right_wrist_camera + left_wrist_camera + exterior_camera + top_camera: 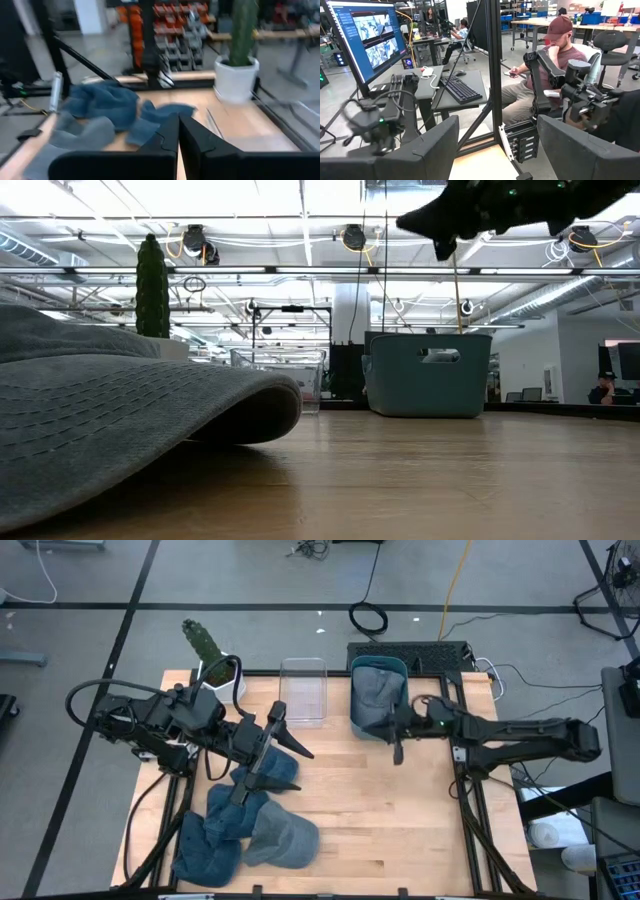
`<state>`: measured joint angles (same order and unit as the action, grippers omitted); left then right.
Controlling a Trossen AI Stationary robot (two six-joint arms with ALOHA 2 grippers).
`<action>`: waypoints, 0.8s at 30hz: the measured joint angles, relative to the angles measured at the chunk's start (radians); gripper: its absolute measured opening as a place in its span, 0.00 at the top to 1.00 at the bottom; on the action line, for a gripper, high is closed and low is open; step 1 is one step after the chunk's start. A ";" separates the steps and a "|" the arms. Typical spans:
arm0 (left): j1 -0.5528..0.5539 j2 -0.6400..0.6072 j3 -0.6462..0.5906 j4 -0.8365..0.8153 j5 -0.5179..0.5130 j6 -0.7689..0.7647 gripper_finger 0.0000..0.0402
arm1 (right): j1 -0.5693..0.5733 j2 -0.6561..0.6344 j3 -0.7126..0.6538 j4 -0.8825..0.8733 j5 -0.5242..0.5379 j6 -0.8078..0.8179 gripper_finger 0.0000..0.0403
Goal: Pick & Place hat
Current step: Put the gray cap into the blue bin
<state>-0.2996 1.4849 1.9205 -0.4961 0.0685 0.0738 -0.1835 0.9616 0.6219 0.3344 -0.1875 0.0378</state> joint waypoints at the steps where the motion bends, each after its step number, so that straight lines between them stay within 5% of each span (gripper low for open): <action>1: 0.000 0.000 0.000 0.000 0.000 0.000 0.32 | 0.014 -0.006 -0.016 0.038 0.000 -0.011 1.00; 12: 0.000 -0.002 0.000 0.033 0.007 -0.030 0.32 | 0.132 -0.094 -0.034 0.083 -0.001 -0.114 1.00; 20: -0.010 -0.001 -0.002 -0.334 0.035 0.087 0.32 | 0.200 -0.120 -0.034 0.088 -0.001 -0.159 1.00; 24: -0.029 -0.002 -0.059 -0.306 0.022 0.076 0.32 | 0.215 -0.133 -0.034 0.087 -0.001 -0.166 1.00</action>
<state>-0.3285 1.4830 1.8618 -0.8022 0.0900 0.1495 0.0312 0.8288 0.5877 0.4213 -0.1886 -0.1286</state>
